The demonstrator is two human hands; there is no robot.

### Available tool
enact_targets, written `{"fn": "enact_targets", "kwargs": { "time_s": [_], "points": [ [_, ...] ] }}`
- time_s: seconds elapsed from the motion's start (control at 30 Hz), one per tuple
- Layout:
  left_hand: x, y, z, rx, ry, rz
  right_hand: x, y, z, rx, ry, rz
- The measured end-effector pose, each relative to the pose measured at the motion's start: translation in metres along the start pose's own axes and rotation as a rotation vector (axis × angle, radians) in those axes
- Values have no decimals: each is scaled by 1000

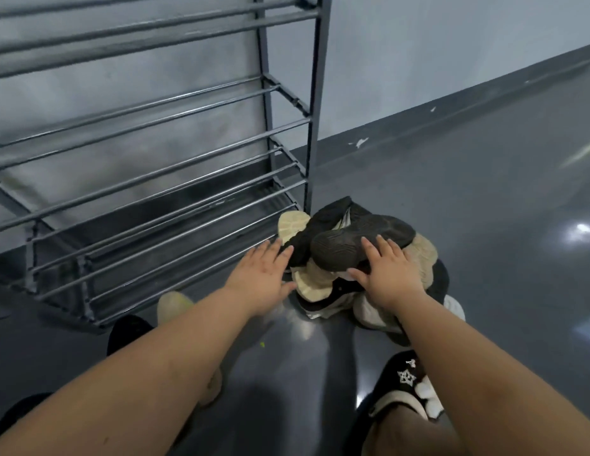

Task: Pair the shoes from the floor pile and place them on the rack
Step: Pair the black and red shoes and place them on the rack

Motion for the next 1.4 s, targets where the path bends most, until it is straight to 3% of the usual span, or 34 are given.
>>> {"fn": "enact_targets", "kwargs": {
  "time_s": [0.47,0.67,0.8,1.0,1.3,1.4],
  "points": [
    [49,0,92,-131,37,-190,40,16,41,-39,146,100],
    [56,6,102,-105,-23,-296,41,21,39,-43,164,241],
    [51,-7,90,-36,-65,-444,38,8,35,45,161,401],
    [6,-31,41,88,-155,-566,-14,-15,16,242,99,686],
    [-95,-23,-81,177,-354,-760,-160,9,-20,-27,17,1271],
    [-121,-8,-122,235,-412,-893,-203,35,-34,-171,92,1475]
  ]
}}
Point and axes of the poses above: each hand's wrist, its own z-axis towards the middle knuckle, its own y-axis out of the palm, x = y × z, the point moved 8 cm from there along z, towards the middle knuckle, and after that the axes turned 7 degrees about z, right-handed, at the moved point
